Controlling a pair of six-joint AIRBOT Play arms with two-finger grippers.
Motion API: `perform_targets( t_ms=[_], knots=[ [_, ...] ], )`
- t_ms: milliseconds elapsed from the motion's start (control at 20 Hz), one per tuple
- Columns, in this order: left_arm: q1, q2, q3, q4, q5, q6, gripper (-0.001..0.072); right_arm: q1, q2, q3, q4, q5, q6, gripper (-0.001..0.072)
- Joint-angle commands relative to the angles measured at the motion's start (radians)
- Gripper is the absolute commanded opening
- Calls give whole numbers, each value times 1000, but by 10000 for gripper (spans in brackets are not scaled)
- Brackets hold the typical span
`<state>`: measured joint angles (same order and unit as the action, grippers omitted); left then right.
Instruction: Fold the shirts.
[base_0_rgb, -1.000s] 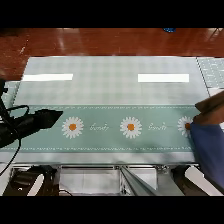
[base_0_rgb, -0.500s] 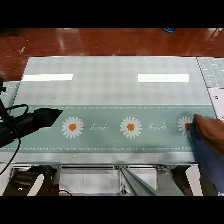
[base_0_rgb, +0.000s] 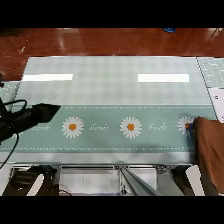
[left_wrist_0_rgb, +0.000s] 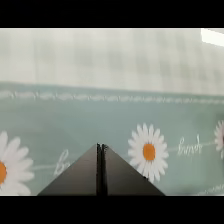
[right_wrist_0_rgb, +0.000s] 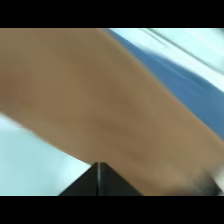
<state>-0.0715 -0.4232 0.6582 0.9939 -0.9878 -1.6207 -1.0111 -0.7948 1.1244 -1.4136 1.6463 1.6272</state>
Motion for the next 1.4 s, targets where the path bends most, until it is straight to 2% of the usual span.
perform_targets(
  t_ms=[0,100,200,300,350,400,450,550,600,750,1350],
  knots=[
    [27,-89,143,6,76,23,18,130,-106,174,522,-280,-132,20],
    [-1,-256,343,-11,58,52,17,395,-200,296,562,-363,-148,20],
    [-79,-467,576,-7,-51,89,17,720,-303,366,463,-405,-146,20],
    [-164,-615,733,2,-145,103,17,1012,-406,370,272,-418,-122,21],
    [-215,-648,735,63,-134,114,17,1116,-457,370,145,-389,-100,21],
    [-254,-674,718,182,-143,65,17,1198,-508,364,-11,-339,-58,21],
    [-279,-701,694,337,-175,-33,17,1247,-544,343,-148,-295,4,20],
    [-275,-748,655,512,-207,-143,18,1263,-561,260,-246,-288,68,20],
    [-256,-768,647,515,-210,-156,19,1249,-558,214,-243,-300,93,20],
    [-234,-804,645,468,-211,-155,18,1231,-558,166,-246,-289,99,21],
    [-238,-805,645,469,-217,-154,18,1231,-554,166,-246,-296,92,21]
  ],
)
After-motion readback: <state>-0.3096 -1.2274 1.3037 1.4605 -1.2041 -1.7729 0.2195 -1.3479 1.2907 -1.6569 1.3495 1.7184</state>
